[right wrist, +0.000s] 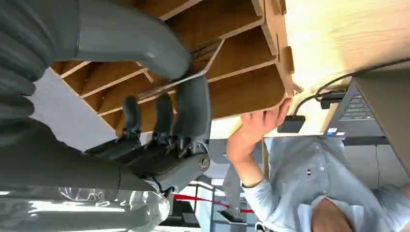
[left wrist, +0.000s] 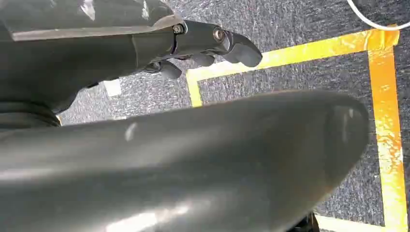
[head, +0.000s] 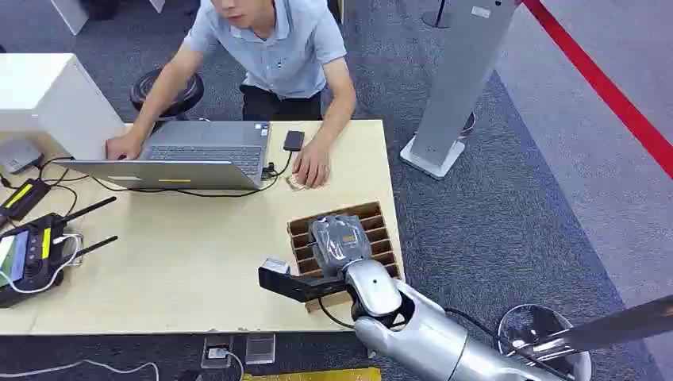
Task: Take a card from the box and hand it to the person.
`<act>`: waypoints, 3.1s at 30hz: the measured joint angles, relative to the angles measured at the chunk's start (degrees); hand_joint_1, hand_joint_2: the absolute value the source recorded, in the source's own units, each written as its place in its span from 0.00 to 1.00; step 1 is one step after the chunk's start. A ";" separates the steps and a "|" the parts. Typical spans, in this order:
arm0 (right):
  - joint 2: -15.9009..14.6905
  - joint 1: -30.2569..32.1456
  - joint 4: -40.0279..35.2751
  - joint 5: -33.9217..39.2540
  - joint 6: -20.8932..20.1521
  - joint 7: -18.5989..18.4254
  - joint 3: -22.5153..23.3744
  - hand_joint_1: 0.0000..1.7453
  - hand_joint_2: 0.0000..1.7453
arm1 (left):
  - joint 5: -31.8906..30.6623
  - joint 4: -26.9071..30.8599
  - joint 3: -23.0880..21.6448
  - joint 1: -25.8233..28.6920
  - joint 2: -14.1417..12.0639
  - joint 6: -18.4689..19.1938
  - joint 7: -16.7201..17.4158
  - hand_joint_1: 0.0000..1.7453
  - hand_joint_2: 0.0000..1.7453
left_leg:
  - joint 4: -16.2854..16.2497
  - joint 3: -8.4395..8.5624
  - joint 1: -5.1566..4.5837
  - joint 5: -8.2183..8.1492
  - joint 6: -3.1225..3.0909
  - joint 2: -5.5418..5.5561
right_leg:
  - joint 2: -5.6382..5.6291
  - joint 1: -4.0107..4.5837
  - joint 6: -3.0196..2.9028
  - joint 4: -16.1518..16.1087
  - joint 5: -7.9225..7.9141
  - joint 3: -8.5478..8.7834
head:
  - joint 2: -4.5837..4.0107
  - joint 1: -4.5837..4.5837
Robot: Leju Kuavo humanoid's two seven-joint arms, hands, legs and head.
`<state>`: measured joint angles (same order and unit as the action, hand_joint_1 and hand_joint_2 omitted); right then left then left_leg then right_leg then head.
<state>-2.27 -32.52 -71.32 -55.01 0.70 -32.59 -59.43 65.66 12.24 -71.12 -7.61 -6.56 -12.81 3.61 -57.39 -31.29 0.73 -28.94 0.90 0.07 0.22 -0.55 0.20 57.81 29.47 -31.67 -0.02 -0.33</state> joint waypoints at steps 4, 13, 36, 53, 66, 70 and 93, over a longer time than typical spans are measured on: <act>0.00 -0.01 0.07 -0.02 0.00 0.00 0.00 0.81 1.00 | -0.04 0.00 -0.02 0.00 0.00 0.00 0.15 0.00 0.00 | 0.00 0.00 0.00 0.00 0.00 0.00 | 0.00 0.00 0.00 0.00 0.00 0.00 | 0.00 0.00; 0.00 -0.18 0.13 0.00 -0.07 0.07 0.02 0.82 1.00 | -0.55 0.00 -0.33 -0.10 -0.02 1.33 -0.57 0.00 1.00 | 0.00 0.01 0.00 0.00 0.00 0.00 | 0.00 0.00 0.00 0.00 0.00 0.00 | 0.00 -0.02; -5.00 -2.75 -12.87 16.44 -4.77 -3.71 4.92 0.82 1.00 | 0.83 -0.02 -1.22 0.73 -0.98 -0.59 -0.20 0.00 1.00 | 0.00 0.02 -0.01 0.00 0.00 -0.01 | -0.01 0.00 0.00 -0.01 0.00 -0.01 | 0.00 -0.04; -7.52 -3.40 -20.40 5.23 9.39 8.78 8.11 0.82 1.00 | 1.20 -0.02 -1.22 0.91 -1.05 -0.79 -1.57 0.00 1.00 | 0.00 0.00 0.00 0.00 0.00 -0.01 | -0.01 0.00 0.00 0.00 0.00 0.01 | 0.00 -0.02; -5.99 -2.34 -10.45 -1.53 17.05 11.45 8.04 0.82 1.00 | 1.25 -0.02 -1.36 0.80 -0.87 -0.63 -1.75 0.00 1.00 | 0.00 -0.02 0.00 0.00 0.00 0.00 | 0.01 0.00 0.00 0.00 0.00 0.00 | 0.00 0.07; -5.27 -2.30 -8.55 -3.39 18.49 11.50 8.02 0.82 1.00 | 1.38 -0.02 -1.36 0.79 -0.87 -0.74 -1.75 0.00 1.00 | 0.00 -0.02 0.00 0.00 0.00 0.00 | 0.00 0.00 0.00 0.00 0.00 -0.01 | 0.00 0.04; -3.32 -2.29 -2.97 -5.57 20.42 11.98 8.02 0.00 1.00 | 1.62 -0.02 -1.38 0.83 -0.87 -1.07 -1.20 0.00 1.00 | 0.00 -0.01 0.00 0.00 0.00 0.00 | 0.00 0.00 0.00 -0.01 0.00 0.00 | 0.00 0.02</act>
<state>-5.60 -34.81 -74.29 -60.59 21.12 -20.61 -51.41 67.28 12.22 -72.50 -6.78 -7.43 -13.88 2.40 -57.39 -31.30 0.73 -28.94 0.90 0.07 0.22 -0.55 0.20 57.81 29.47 -31.67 -0.02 -0.31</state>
